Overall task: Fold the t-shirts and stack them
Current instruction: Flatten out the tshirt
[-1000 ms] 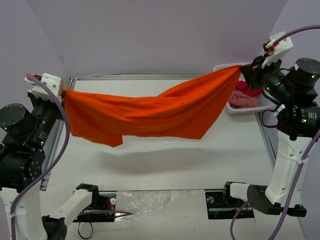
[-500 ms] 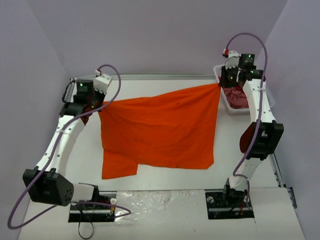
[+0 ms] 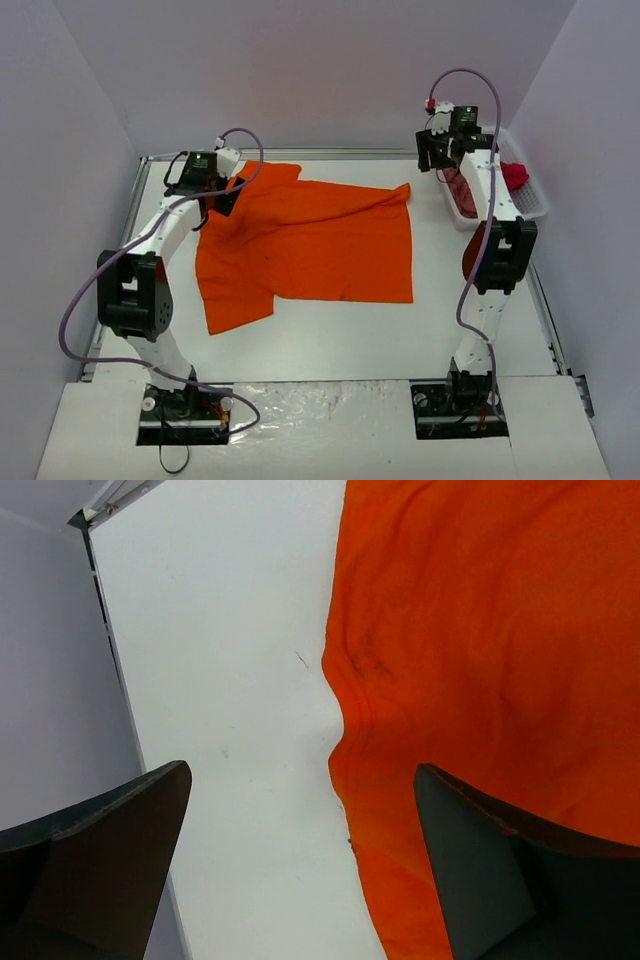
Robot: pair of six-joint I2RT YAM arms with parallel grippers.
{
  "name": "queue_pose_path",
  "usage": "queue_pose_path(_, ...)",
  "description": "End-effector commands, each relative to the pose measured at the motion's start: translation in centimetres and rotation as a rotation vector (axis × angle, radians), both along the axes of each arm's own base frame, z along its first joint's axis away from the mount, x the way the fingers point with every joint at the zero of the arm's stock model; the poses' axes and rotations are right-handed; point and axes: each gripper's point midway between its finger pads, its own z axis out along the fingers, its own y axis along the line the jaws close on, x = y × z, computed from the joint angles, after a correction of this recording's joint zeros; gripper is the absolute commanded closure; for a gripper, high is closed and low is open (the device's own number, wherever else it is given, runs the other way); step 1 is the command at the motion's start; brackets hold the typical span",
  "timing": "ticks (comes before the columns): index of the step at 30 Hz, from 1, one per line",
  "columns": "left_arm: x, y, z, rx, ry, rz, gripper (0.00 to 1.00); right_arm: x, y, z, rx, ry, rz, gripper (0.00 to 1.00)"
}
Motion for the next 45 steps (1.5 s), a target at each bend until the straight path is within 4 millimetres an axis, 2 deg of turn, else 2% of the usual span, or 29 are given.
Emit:
queue_pose_path(1,0.0,0.1,5.0,0.004,-0.132,0.008,0.06,-1.6,-0.1,2.6,-0.003,-0.040,-0.016,0.44)
queue_pose_path(2,-1.0,0.0,6.4,-0.004,-0.151,-0.009,0.06,-2.4,0.6,2.7,0.021,-0.033,0.022,0.45)
queue_pose_path(3,-1.9,-0.3,6.6,-0.012,-0.143,-0.035,0.06,-3.4,0.9,2.6,0.017,-0.024,0.057,0.46)
queue_pose_path(4,-3.5,-0.8,5.1,-0.026,-0.086,-0.072,0.05,-5.8,1.5,2.0,0.018,0.014,0.092,0.46)
queue_pose_path(5,-5.2,-0.9,6.3,-0.031,-0.101,-0.097,0.03,-7.1,1.9,1.7,0.014,0.032,0.121,0.46)
queue_pose_path(6,-6.8,-0.9,5.8,-0.029,-0.064,-0.118,0.01,-8.5,2.0,1.0,-0.003,0.058,0.148,0.46)
queue_pose_path(7,-8.5,-1.3,4.0,-0.041,-0.008,-0.153,0.06,-11.0,2.0,-0.2,-0.011,0.100,0.161,0.46)
queue_pose_path(8,-10.1,-1.2,4.9,-0.038,-0.022,-0.170,0.08,-12.3,1.9,-0.7,-0.019,0.119,0.171,0.46)
queue_pose_path(9,-11.8,-1.1,4.1,-0.035,0.019,-0.185,0.09,-13.5,1.9,-1.4,-0.026,0.139,0.178,0.46)
queue_pose_path(10,-13.5,-1.2,2.3,-0.035,0.075,-0.214,0.09,-14.7,2.2,-0.8,-0.038,0.125,0.197,0.46)
queue_pose_path(11,-14.8,-1.0,2.9,-0.014,0.059,-0.241,0.09,-16.6,2.9,-2.7,-0.041,0.178,0.221,0.46)
queue_pose_path(13,-17.6,-0.9,0.7,0.005,0.140,-0.292,0.09,-18.3,3.0,-2.9,-0.054,0.183,0.232,0.46)
queue_pose_path(14,-18.5,-0.9,0.8,0.012,0.135,-0.309,0.09,-19.5,3.1,-4.0,-0.050,0.215,0.243,0.46)
queue_pose_path(15,-19.6,-0.9,-0.1,0.017,0.176,-0.330,0.10,-20.1,3.4,-4.4,-0.042,0.226,0.254,0.46)
queue_pose_path(20,-22.5,-0.8,-4.8,0.036,0.324,-0.400,0.21,-23.3,5.3,-7.0,-0.052,0.326,0.328,0.47)
queue_pose_path(25,-22.5,-0.7,-7.2,0.041,0.370,-0.416,0.29,-25.0,6.6,-8.9,-0.041,0.389,0.361,0.48)
queue_pose_path(33,-19.4,0.3,-9.1,0.062,0.342,-0.391,0.32,-24.8,6.7,-10.1,-0.038,0.422,0.362,0.48)
queue_pose_path(40,-17.5,1.7,-11.3,0.054,0.389,-0.375,0.46,-24.8,6.9,-11.2,-0.027,0.452,0.366,0.49)
queue_pose_path(45,-15.9,2.5,-10.8,0.048,0.364,-0.361,0.47,-24.9,7.1,-11.8,-0.016,0.467,0.372,0.49)
